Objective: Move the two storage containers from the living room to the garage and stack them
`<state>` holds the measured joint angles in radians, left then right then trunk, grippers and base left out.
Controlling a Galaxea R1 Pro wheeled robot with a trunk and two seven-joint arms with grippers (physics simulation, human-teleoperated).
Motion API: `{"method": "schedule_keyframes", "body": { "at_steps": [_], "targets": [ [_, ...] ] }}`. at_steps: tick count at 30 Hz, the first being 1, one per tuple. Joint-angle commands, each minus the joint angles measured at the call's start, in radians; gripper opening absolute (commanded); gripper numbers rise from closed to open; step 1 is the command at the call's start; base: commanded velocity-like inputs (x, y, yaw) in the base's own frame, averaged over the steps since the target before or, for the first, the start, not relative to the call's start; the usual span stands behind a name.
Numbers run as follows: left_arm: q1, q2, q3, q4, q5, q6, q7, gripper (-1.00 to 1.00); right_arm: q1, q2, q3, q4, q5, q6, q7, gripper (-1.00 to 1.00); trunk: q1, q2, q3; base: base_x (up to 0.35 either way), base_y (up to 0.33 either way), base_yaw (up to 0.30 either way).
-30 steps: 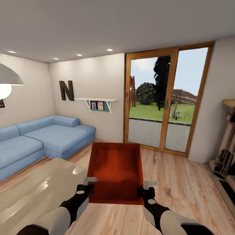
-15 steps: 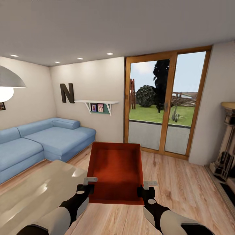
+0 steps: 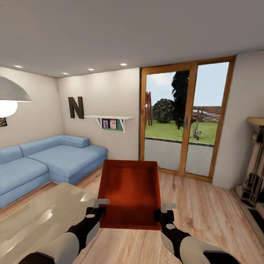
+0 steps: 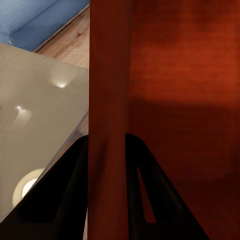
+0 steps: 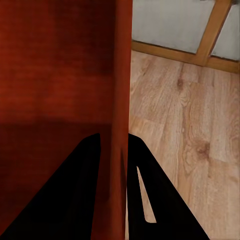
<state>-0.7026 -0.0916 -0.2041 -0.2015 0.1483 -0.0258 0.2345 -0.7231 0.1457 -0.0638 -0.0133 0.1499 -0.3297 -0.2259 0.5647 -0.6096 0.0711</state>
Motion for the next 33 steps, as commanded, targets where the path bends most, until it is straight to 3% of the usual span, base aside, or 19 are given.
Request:
{"method": "schedule_keyframes", "body": {
  "at_steps": [1,33],
  "targets": [
    [-0.002,-0.001,0.051,0.001,0.089,-0.003,0.016,-1.00,0.001,0.000,-0.022,0.000,-0.004,-0.006,-0.087,-1.00,0.000,0.000,0.002,0.000,0.000,0.000],
    [-0.002,-0.002,0.051,-0.001,0.089,-0.003,0.016,-1.00,0.001,0.000,-0.022,0.000,-0.004,-0.006,-0.087,-1.00,0.000,0.000,0.006,0.000,0.000,0.000]
  ]
}}
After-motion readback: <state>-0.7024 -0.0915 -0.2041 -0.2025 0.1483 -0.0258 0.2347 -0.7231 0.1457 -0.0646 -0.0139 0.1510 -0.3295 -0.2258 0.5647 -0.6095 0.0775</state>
